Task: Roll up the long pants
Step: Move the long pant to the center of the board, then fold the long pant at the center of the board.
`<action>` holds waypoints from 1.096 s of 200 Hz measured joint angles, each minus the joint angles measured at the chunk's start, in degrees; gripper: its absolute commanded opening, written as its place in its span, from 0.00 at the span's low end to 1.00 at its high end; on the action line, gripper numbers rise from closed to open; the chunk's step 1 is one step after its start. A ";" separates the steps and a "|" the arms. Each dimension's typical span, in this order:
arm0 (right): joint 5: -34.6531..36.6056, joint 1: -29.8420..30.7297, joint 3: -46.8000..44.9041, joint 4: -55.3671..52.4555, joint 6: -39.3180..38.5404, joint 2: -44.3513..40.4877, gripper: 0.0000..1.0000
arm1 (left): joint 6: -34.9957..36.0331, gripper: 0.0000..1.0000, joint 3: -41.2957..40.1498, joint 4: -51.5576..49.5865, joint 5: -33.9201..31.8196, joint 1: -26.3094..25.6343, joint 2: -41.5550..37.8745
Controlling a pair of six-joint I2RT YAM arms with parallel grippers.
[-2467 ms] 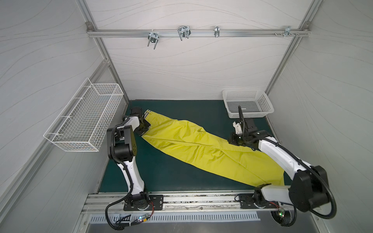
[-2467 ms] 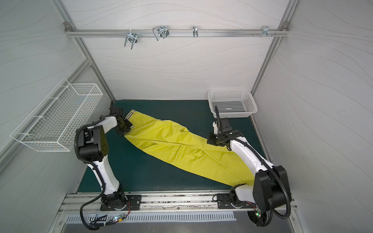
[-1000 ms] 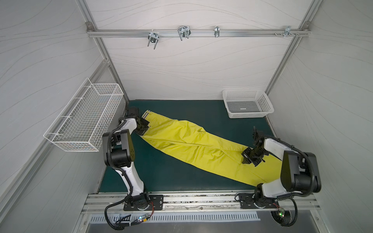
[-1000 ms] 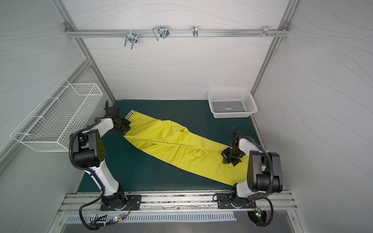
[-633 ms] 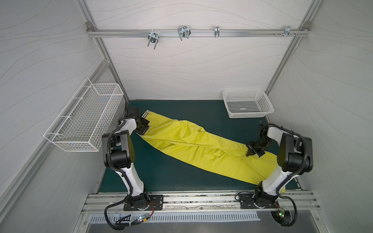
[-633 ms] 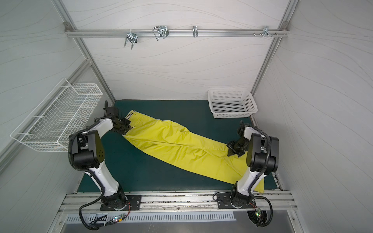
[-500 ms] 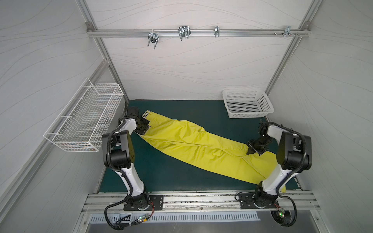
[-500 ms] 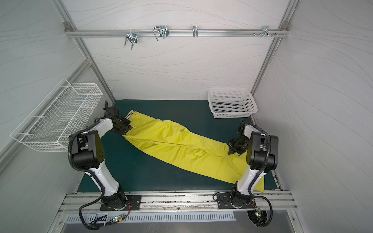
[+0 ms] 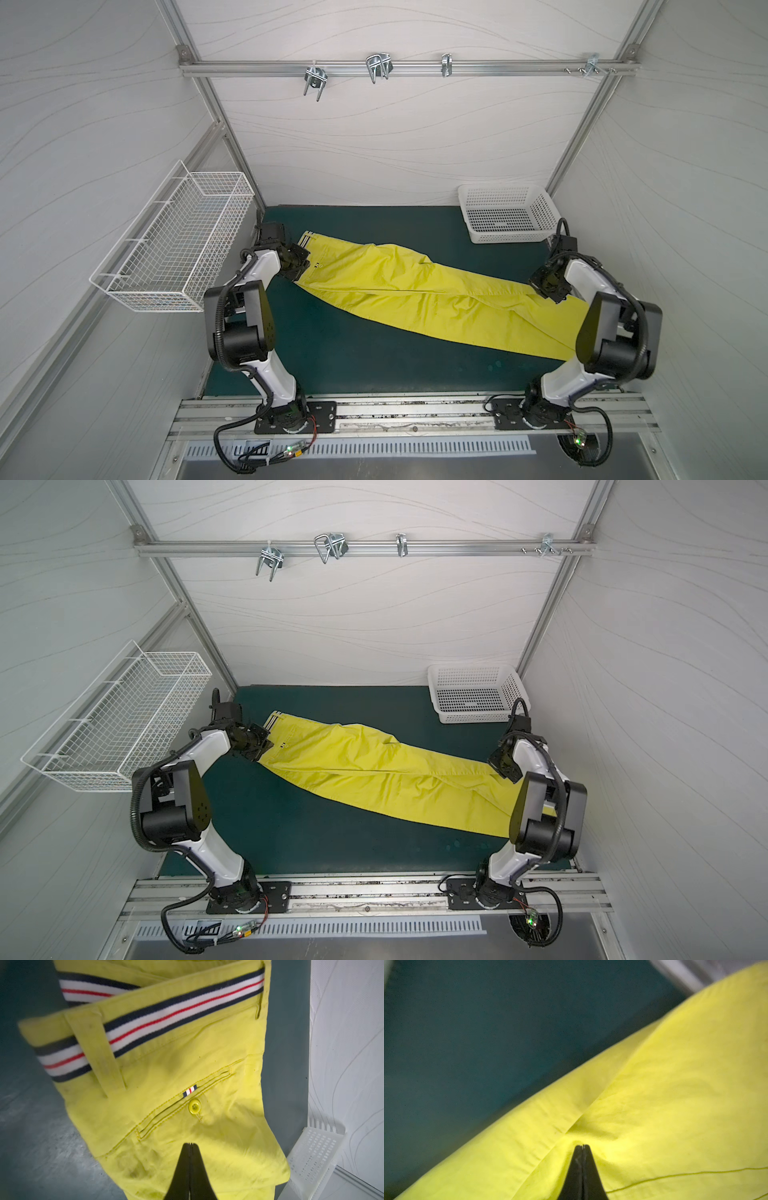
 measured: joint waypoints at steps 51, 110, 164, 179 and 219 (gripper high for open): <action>3.69 1.16 -6.10 1.75 -7.93 -15.85 0.68 | 2.99 0.04 1.40 -0.98 0.44 -1.31 1.79; -2.38 -6.12 -4.31 1.33 -10.21 -8.04 0.78 | 4.00 0.04 1.73 -1.66 0.52 -1.22 3.61; -1.49 -11.98 0.07 0.98 -8.76 1.09 0.79 | 4.37 0.04 1.73 -1.66 0.63 -1.22 3.61; -1.29 -15.26 0.07 1.16 -8.50 2.10 0.78 | 4.39 0.04 1.73 -1.64 0.74 -1.22 3.61; -0.17 -20.98 0.94 1.36 -8.63 7.17 0.77 | 4.35 0.04 1.81 -1.62 1.18 -1.22 4.00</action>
